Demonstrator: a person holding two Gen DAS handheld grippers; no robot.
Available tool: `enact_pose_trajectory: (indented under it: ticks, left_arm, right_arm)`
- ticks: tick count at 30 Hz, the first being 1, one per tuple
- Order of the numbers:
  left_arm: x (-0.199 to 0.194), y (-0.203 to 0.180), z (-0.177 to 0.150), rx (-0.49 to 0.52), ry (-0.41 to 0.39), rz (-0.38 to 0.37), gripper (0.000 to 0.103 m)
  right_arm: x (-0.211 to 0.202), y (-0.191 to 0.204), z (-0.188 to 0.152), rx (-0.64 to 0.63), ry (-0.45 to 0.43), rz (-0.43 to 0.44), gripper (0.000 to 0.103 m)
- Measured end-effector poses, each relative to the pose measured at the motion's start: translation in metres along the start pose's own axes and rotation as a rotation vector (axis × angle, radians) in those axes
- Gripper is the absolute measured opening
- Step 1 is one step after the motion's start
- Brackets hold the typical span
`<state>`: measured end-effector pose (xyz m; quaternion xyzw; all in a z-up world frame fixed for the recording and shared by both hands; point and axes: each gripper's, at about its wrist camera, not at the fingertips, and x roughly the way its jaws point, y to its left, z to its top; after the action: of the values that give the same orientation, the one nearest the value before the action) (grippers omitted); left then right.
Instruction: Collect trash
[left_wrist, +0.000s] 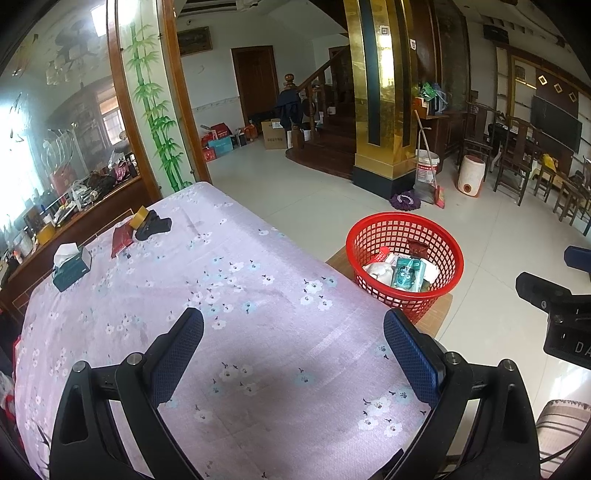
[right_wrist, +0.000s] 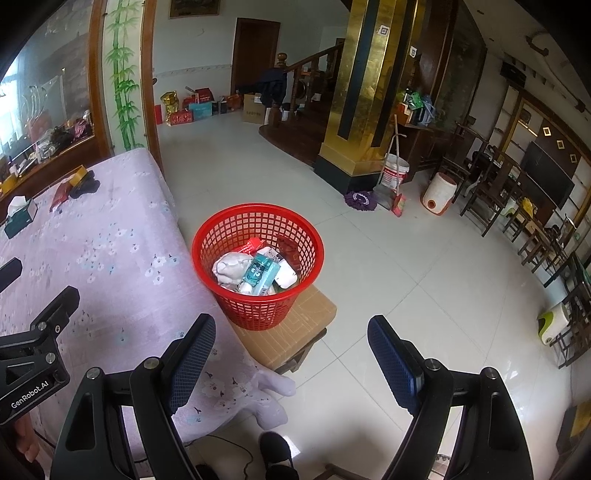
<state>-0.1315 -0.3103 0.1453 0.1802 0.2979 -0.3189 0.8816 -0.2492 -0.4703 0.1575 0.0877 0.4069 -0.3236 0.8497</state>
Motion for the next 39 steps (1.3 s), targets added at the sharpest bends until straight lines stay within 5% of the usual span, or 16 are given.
enact_pose_trajectory:
  ticks: [39]
  left_arm:
    - [0.006,0.019,-0.009,-0.073,0.049,0.019,0.097]
  right_arm:
    - [0.016,0.023,0.01,-0.071,0.03,0.022,0.088]
